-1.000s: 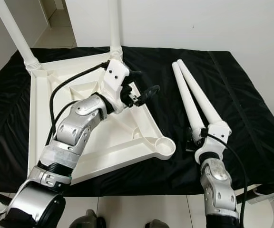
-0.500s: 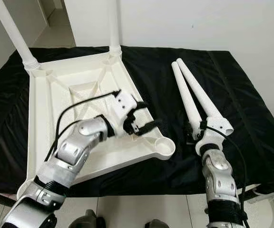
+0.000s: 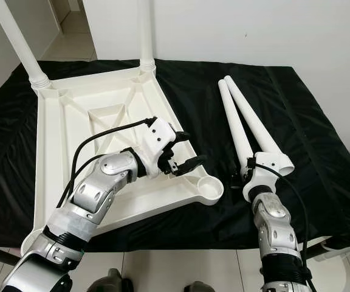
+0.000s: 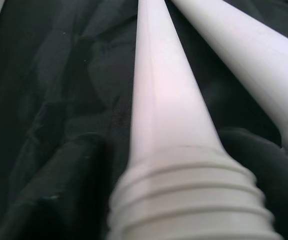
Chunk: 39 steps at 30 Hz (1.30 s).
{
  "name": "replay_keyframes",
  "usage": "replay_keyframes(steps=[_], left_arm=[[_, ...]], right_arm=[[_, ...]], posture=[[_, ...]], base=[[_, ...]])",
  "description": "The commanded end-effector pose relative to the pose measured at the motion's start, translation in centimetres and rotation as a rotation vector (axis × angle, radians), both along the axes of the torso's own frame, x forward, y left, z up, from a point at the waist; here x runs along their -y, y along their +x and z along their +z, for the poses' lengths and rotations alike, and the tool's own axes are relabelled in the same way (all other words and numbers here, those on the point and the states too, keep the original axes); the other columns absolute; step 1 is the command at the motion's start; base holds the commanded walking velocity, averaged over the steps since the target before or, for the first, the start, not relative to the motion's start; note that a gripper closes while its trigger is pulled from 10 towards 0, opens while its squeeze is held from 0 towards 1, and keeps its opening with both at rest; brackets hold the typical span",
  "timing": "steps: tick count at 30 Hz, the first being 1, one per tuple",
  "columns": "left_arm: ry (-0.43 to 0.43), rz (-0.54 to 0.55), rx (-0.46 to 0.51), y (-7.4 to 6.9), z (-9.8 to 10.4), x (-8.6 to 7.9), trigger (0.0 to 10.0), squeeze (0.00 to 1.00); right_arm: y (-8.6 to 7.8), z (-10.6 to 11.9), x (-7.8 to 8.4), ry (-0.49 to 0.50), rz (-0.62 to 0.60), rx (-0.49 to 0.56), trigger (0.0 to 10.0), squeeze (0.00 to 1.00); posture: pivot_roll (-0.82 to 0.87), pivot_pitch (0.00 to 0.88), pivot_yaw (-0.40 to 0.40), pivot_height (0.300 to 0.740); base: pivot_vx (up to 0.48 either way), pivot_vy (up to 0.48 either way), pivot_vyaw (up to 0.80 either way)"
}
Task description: Building children table
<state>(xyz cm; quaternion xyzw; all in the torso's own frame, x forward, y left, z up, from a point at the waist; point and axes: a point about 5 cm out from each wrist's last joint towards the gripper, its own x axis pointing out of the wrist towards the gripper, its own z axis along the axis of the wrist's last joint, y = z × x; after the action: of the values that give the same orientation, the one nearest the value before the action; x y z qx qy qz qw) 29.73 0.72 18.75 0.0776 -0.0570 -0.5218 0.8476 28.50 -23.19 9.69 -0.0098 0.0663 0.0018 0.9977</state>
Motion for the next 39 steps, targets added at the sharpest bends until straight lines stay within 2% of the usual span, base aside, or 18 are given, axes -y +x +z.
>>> replay_keyframes(steps=[1, 2, 10, 13, 18, 19, 21, 23, 26, 28, 29, 30, 35, 37, 39], left_arm=[[-0.013, 0.040, 0.024, 0.2, 0.6, 0.0, 10.0, 0.00], [-0.015, 0.036, 0.016, 0.2, 0.6, 0.0, 10.0, 0.00], [0.017, 0.044, -0.026, 0.2, -0.3, -0.6, 10.0, 0.00], [-0.018, 0.089, -0.078, 1.0, -0.2, -0.9, 10.0, 0.00], [-0.023, 0.097, -0.082, 1.2, 0.0, -0.9, 10.0, 0.00], [-0.018, 0.132, -0.096, 1.9, 0.3, -0.8, 10.0, 0.00], [-0.018, 0.132, -0.096, 1.9, 0.3, -0.8, 10.0, 0.00], [0.011, 0.181, -0.124, 3.0, 0.8, -0.5, 10.0, 0.00], [0.011, 0.181, -0.124, 3.0, 0.8, -0.5, 10.0, 0.00], [-0.014, 0.198, -0.178, 3.9, 1.7, -0.3, 10.0, 0.00], [-0.014, 0.198, -0.178, 3.9, 1.7, -0.3, 10.0, 0.00], [-0.037, 0.198, -0.207, 4.2, 2.1, -0.4, 10.0, 0.00], [-0.068, 0.180, -0.281, 4.6, 2.7, -0.5, 10.0, 0.00], [-0.120, 0.152, -0.374, 5.1, 3.2, -0.5, 10.0, 0.00], [-0.120, 0.152, -0.374, 5.1, 3.2, -0.5, 10.0, 0.00]], right_arm=[[-0.5, -1.2, -0.5, 0.025, 0.022, -0.059, 1.0, 0.00], [-0.7, -1.5, -0.6, 0.043, 0.029, -0.072, 0.0, 0.00], [-1.7, -2.1, -1.0, 0.072, 0.059, -0.101, 0.0, 0.00], [-2.3, -2.0, -0.8, 0.028, 0.054, -0.077, 0.0, 0.00], [-2.3, -1.8, -0.8, 0.013, 0.051, -0.056, 0.0, 0.00], [-2.2, -1.4, -0.5, -0.006, 0.015, -0.020, 10.0, 0.00], [-2.2, -1.4, -0.5, -0.006, 0.015, -0.020, 10.0, 0.00], [-2.0, -0.4, 0.2, -0.048, -0.073, 0.055, 10.0, 0.00], [-2.0, -0.4, 0.2, -0.048, -0.073, 0.055, 10.0, 0.00], [-2.0, 1.5, 0.4, -0.060, -0.117, 0.176, 10.0, 0.00], [-2.0, 1.5, 0.4, -0.060, -0.117, 0.176, 10.0, 0.00], [-2.1, 2.5, 0.4, -0.077, -0.120, 0.241, 10.0, 0.00], [-2.2, 4.1, -0.1, -0.079, -0.102, 0.339, 10.0, 0.00], [-2.3, 5.5, -1.0, -0.103, -0.050, 0.421, 10.0, 0.00], [-2.3, 5.5, -1.0, -0.103, -0.050, 0.421, 10.0, 0.00]], posture=[[-0.01, 0.000, -0.017, 0.740], [-0.01, 0.000, -0.019, 0.740], [-0.01, 0.000, -0.019, 0.740], [-0.02, 0.000, -0.020, 0.740], [-0.02, 0.000, -0.020, 0.740], [-0.02, 0.000, -0.017, 0.740], [-0.02, 0.000, -0.017, 0.740], [-0.02, 0.000, -0.007, 0.740], [-0.02, 0.000, -0.007, 0.740], [-0.03, 0.000, 0.006, 0.740], [-0.03, 0.000, 0.006, 0.740], [-0.03, 0.000, 0.010, 0.740], [-0.04, 0.000, 0.018, 0.740], [-0.05, 0.000, 0.023, 0.740], [-0.05, 0.000, 0.023, 0.740]], base=[[0.000, 0.000, 0.00], [0.000, 0.000, 0.00], [0.000, 0.000, 0.00], [0.000, 0.000, 0.00], [0.000, 0.000, 0.00], [0.000, 0.000, 0.00], [0.000, 0.000, 0.00], [0.000, 0.000, 0.00], [0.000, 0.000, 0.00], [0.000, 0.000, 0.00], [0.000, 0.000, 0.00], [0.000, 0.000, 0.00], [0.000, 0.000, 0.00], [0.000, 0.000, 0.00], [0.000, 0.000, 0.00]])
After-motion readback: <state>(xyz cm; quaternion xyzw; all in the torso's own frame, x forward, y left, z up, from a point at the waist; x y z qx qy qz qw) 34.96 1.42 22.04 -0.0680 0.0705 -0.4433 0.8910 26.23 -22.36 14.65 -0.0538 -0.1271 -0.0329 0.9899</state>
